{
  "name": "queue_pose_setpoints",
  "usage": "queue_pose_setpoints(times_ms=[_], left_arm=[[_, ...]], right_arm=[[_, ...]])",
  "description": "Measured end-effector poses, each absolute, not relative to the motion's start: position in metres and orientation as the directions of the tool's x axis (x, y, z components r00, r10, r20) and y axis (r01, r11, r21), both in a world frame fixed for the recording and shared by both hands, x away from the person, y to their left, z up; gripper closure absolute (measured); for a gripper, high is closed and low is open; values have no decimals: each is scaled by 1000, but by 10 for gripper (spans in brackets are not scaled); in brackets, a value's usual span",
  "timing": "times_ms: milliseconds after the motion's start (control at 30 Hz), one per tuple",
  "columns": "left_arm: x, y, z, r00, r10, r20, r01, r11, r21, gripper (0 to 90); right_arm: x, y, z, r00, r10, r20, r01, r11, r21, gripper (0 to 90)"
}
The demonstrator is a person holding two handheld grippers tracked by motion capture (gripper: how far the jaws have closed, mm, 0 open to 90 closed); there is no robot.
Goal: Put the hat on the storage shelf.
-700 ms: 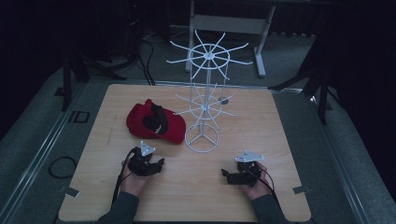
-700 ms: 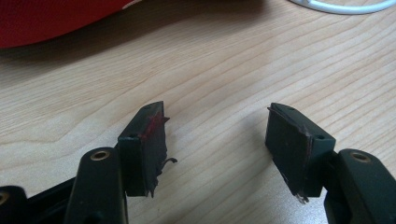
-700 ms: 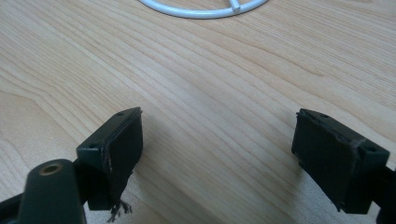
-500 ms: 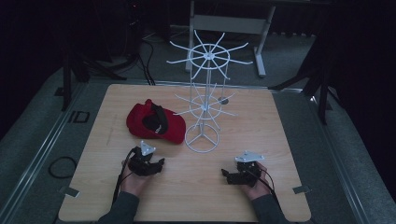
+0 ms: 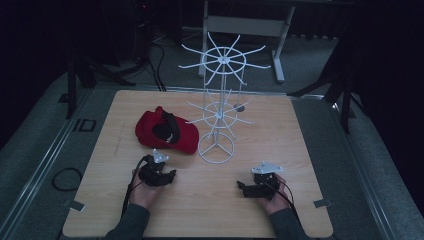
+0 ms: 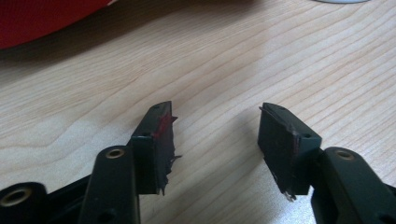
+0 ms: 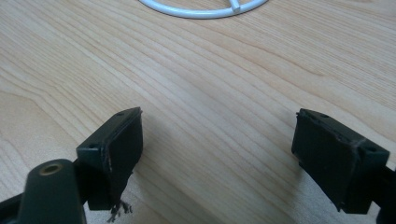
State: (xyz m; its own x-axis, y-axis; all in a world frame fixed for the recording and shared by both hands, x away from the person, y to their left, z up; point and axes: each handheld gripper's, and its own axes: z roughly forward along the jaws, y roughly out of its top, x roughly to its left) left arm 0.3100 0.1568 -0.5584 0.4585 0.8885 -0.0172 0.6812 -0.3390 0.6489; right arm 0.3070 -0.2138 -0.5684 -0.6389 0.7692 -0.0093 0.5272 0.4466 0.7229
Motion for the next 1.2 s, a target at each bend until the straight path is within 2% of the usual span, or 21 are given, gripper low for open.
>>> queue_pose_setpoints(times_ms=[567,900,1200], left_arm=[[309,150,-542,470,880,-69,658,-297,692,448],[315,135,-538,485,872,-65,637,-302,709,446],[317,119,-530,537,841,-65,600,-326,731,659]], right_arm=[[307,-214,-568,-639,769,-10,527,447,723,163],[307,-214,-568,-639,769,-10,526,447,724,163],[307,-214,-568,-639,769,-10,526,447,724,163]])
